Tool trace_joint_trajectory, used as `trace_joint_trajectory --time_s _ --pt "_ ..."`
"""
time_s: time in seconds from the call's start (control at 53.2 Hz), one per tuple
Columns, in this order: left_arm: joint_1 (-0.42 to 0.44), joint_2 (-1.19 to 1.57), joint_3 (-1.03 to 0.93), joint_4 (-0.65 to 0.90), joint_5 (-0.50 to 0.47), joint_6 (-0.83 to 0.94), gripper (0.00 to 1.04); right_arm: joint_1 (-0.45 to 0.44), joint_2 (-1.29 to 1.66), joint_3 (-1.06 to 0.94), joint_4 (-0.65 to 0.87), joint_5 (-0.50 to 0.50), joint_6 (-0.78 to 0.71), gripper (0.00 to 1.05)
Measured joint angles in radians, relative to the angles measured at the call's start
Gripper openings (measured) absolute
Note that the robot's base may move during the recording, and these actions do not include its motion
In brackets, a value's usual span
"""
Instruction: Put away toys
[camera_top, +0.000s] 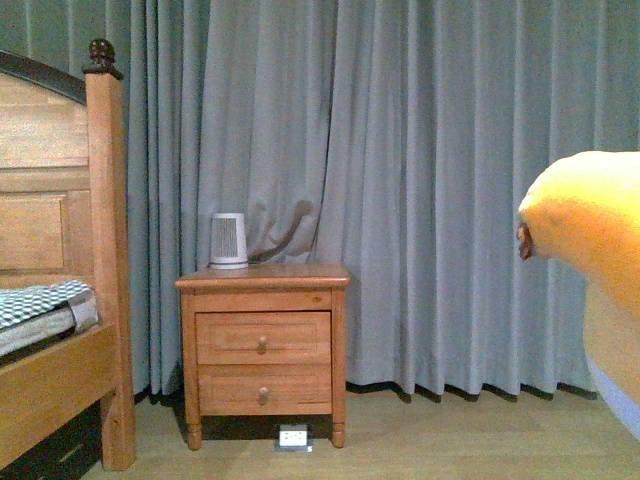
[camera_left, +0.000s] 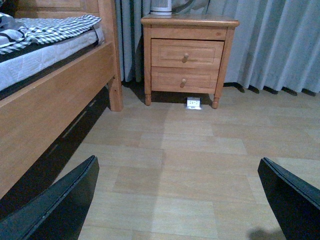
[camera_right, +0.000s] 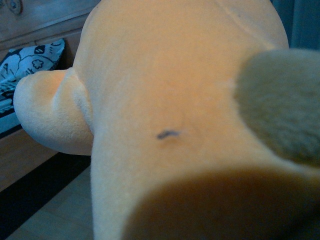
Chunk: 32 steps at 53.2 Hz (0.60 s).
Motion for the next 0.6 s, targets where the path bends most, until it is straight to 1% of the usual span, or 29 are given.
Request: trace_joint_trajectory --time_s 0.602 --pt "0.0 0.0 0.0 0.0 0.0 0.0 0.99 0.0 0.0 0.0 0.0 -0.001 0.0 0.21"
